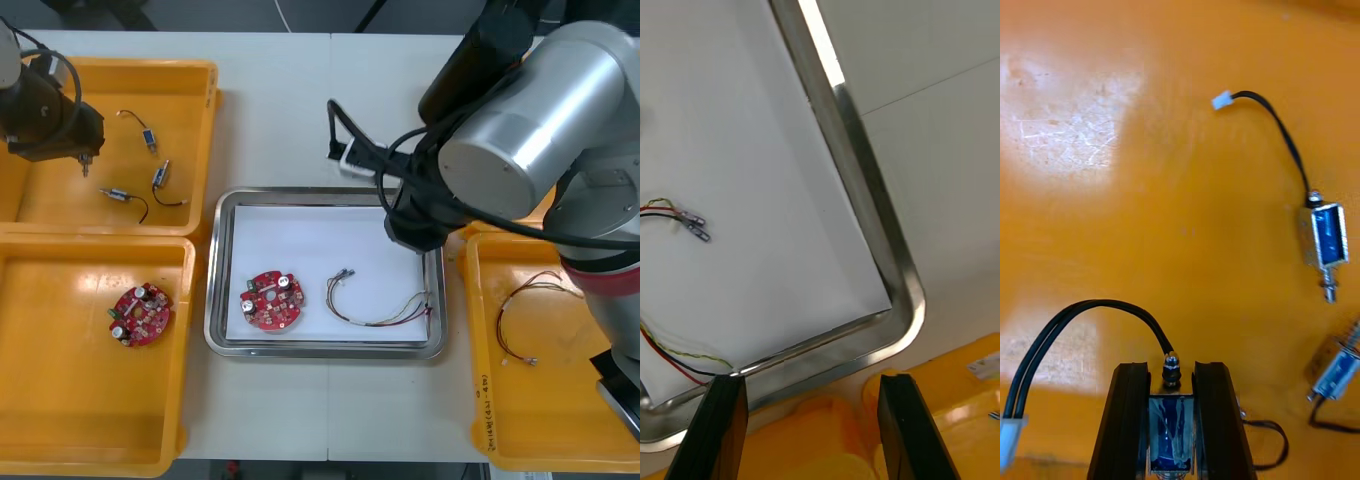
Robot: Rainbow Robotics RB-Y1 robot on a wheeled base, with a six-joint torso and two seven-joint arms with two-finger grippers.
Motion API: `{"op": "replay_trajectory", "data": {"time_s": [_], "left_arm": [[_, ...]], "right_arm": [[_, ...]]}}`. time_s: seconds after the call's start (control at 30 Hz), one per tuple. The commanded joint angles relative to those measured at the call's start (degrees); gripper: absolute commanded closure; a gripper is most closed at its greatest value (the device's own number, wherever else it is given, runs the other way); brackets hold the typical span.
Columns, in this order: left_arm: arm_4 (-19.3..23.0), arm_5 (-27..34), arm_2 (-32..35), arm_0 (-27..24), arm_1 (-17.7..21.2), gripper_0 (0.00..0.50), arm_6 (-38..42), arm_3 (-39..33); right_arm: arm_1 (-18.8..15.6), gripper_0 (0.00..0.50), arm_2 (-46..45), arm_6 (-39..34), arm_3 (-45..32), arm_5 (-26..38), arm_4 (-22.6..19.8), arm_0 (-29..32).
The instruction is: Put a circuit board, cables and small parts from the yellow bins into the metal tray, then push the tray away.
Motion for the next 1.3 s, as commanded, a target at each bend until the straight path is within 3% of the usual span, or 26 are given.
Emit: {"op": "replay_trajectory", "data": {"time_s": [0.03, 0.27, 0.5, 1.0, 1.3], "left_arm": [[-0.6, 5.4, 1.4, -2.5, 1.3, 0.498, -1.6, -6.4], [-0.4, 16.1, 1.4, -2.5, 1.1, 0.500, 0.8, -15.5], [0.6, 20.9, 1.0, -2.4, -1.4, 0.498, 9.3, -22.9], [-2.1, 25.5, -6.8, -2.4, -9.4, 0.500, 23.0, -34.9], [-4.8, 25.4, -16.9, -2.4, -13.5, 0.498, 34.7, -39.1]], "right_arm": [[-0.6, 0.000, -5.2, -0.8, -2.0, 0.2, -0.1, -4.5], [-4.3, 0.000, -12.8, -0.5, -2.0, 0.2, -0.2, -5.5], [-8.5, 0.000, -19.1, -0.3, -2.0, 0.2, -0.5, -5.5], [-13.4, 0.000, -32.8, 1.6, 8.1, 0.2, -2.1, -5.5], [-15.4, 0.000, -38.8, 3.1, 17.6, 0.2, 2.6, -7.0]]}}
